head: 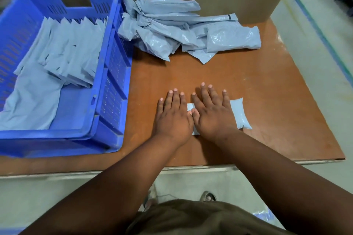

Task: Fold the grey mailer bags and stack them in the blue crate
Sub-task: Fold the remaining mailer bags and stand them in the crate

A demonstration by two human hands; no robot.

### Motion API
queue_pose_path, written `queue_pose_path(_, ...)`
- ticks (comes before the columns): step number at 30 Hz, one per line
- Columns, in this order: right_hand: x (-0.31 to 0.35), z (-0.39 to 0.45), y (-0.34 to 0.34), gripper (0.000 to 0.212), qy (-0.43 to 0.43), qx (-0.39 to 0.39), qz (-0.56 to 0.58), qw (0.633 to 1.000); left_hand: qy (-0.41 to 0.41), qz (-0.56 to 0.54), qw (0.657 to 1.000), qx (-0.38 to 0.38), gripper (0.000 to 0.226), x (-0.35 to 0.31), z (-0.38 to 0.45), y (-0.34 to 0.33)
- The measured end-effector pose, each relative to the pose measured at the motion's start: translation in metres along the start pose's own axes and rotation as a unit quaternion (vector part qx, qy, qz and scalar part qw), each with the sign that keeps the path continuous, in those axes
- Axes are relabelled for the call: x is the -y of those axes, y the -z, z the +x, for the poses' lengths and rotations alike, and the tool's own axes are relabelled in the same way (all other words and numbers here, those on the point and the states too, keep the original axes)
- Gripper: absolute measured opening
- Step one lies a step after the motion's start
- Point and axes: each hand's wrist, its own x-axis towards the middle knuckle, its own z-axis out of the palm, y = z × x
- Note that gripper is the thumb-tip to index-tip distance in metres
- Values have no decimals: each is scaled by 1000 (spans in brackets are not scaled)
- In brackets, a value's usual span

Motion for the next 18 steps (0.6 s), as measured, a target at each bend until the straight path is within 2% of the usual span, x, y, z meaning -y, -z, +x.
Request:
queue_pose_path(9,-5,-1,13,65,2,49,78,996,12,28,999,19,81,-6,-2,15)
queue_pose_path(14,-26,-9,23,67,-6,-17,90,996,-13,4,1000,-19,82,-28,-2,34)
queue_pose_path(18,-56,-16,15,69,-26,-23,94,995,-34,-7,999,-21,81,-55,5,26)
